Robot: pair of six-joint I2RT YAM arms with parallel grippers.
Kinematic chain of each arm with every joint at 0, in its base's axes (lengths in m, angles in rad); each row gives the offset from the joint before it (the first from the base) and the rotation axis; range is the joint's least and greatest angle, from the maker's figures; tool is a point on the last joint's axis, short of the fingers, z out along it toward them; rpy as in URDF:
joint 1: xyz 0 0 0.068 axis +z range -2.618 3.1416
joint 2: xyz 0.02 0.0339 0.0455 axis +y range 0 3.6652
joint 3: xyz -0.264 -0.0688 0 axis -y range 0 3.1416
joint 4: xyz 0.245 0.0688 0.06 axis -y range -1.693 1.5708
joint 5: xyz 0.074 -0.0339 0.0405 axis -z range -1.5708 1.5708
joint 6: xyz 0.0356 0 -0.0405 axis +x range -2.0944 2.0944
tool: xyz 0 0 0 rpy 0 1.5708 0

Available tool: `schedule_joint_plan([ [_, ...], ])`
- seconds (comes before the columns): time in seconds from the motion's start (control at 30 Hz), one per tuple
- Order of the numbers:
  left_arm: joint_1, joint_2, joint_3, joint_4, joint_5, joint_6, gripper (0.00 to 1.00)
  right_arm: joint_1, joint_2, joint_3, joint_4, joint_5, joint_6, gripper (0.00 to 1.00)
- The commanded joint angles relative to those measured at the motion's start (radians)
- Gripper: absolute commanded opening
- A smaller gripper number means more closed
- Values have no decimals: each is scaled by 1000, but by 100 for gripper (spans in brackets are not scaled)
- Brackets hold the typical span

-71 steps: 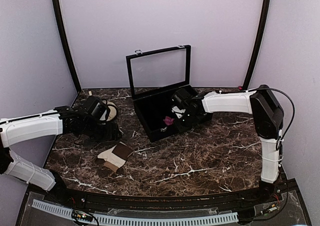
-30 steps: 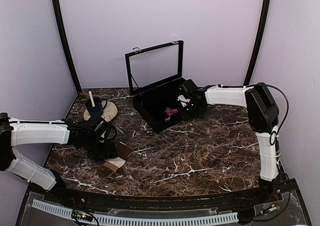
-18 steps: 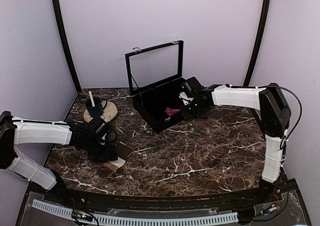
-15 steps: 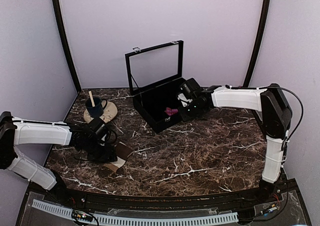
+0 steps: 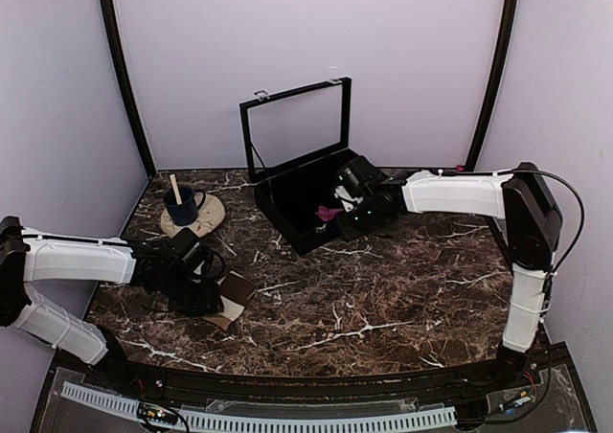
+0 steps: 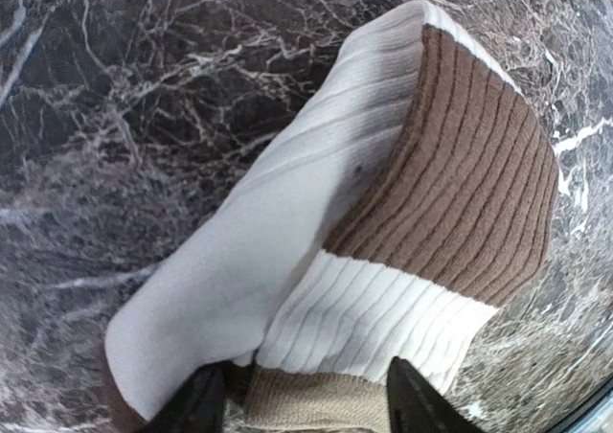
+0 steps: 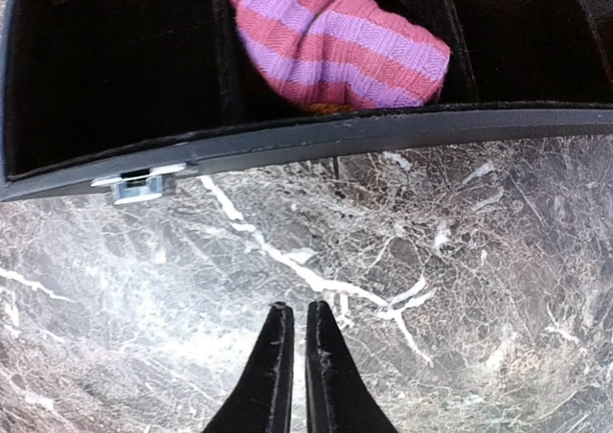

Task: Roll the socks
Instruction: Pick up the sock from the center of the board.

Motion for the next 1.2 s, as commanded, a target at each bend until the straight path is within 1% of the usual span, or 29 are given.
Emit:
schedule_joint_plan([
  [0.0,-23,16,-40,10,52,-26,55,14,-56,-18,8,24,24,7],
  [0.1,-44,26,-45,13,51,-40,54,18,-66,-28,6,27,30,5],
  [0.3,-66,43,-49,18,50,-47,45,25,-89,-60,11,29,43,2],
  [0.57,-87,78,-49,37,58,-31,21,53,-113,-111,36,40,76,0],
  [0.63,-90,83,-50,40,58,-24,12,67,-117,-122,39,47,88,0],
  [0.67,-92,85,-49,40,58,-20,10,74,-119,-126,41,51,94,0],
  [0.77,-97,71,-41,22,48,-10,7,106,-132,-137,44,58,110,0],
  [0.87,-97,32,-33,8,29,4,1,147,-149,-139,43,57,133,0],
  [1.0,-97,-3,-40,15,36,13,0,226,-152,-129,61,-6,185,0],
  [1.03,-98,-6,-43,19,44,13,0,248,-149,-130,79,-27,211,1],
  [1.17,-98,-25,-63,49,71,-4,0,335,-126,-140,155,-99,338,14],
])
